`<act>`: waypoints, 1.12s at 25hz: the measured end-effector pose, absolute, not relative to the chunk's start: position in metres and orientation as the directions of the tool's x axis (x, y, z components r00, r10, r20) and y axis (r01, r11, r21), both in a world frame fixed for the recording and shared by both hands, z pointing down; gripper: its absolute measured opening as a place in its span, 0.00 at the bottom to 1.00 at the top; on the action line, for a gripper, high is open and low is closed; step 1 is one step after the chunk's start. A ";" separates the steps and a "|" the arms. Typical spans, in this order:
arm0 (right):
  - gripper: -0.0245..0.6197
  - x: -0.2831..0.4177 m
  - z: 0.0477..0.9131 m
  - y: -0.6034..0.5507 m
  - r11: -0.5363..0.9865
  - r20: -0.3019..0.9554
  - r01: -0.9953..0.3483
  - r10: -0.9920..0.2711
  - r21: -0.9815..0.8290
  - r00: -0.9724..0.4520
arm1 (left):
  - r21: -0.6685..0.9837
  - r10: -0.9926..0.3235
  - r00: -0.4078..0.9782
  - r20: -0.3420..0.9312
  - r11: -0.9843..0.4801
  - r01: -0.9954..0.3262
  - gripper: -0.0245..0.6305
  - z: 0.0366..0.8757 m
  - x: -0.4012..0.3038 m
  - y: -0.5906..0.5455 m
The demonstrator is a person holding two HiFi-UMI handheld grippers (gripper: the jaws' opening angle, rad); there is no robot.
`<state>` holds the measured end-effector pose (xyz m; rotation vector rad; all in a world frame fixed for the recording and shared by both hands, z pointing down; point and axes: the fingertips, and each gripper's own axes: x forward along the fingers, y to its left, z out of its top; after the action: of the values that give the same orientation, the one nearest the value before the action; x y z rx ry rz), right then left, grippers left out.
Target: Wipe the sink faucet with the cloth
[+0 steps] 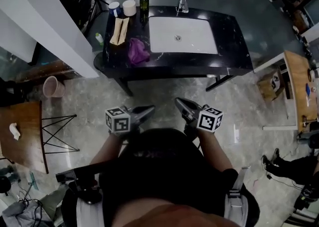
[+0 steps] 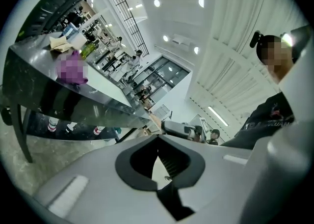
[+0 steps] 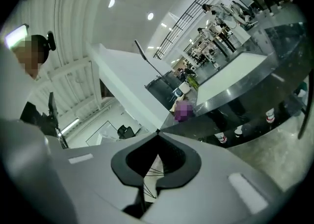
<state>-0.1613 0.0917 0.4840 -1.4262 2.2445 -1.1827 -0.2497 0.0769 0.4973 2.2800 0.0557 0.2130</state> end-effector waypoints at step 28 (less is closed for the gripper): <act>0.05 -0.135 0.443 0.166 0.211 0.126 -0.704 -0.910 -0.678 -0.394 | 0.754 0.160 0.982 0.104 -0.656 0.027 0.04 0.467 -0.200 0.117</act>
<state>-0.1347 0.1657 0.4430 -1.5180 2.1901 -0.9718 -0.1995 0.1168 0.4669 2.2807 0.1301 0.2037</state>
